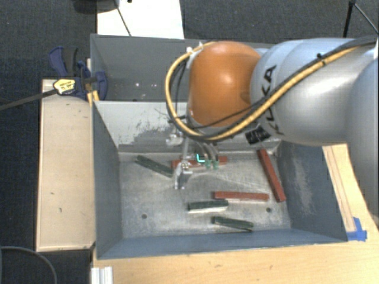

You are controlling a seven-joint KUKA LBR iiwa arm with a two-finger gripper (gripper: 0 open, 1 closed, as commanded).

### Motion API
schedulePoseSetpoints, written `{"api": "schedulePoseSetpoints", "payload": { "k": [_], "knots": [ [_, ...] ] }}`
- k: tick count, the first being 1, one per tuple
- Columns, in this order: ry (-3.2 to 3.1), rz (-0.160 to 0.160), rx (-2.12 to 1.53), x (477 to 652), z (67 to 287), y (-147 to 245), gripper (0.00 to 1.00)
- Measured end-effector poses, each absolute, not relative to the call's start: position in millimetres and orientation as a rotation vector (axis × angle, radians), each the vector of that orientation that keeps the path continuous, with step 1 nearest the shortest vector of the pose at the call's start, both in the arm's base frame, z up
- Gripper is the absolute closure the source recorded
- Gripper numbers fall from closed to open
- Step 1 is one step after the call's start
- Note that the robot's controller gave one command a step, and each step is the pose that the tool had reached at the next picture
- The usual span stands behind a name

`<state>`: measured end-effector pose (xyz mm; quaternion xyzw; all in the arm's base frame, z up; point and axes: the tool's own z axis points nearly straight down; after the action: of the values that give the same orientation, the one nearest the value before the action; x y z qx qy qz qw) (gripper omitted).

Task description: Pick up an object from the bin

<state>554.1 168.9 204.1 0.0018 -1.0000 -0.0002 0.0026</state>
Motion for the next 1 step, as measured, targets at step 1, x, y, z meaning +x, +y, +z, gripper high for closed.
{"api": "schedulePoseSetpoints", "payload": {
  "k": [1],
  "knots": [
    [-3.144,-0.002,0.000,556.0,208.3,168.0,0.00]
  ]
}}
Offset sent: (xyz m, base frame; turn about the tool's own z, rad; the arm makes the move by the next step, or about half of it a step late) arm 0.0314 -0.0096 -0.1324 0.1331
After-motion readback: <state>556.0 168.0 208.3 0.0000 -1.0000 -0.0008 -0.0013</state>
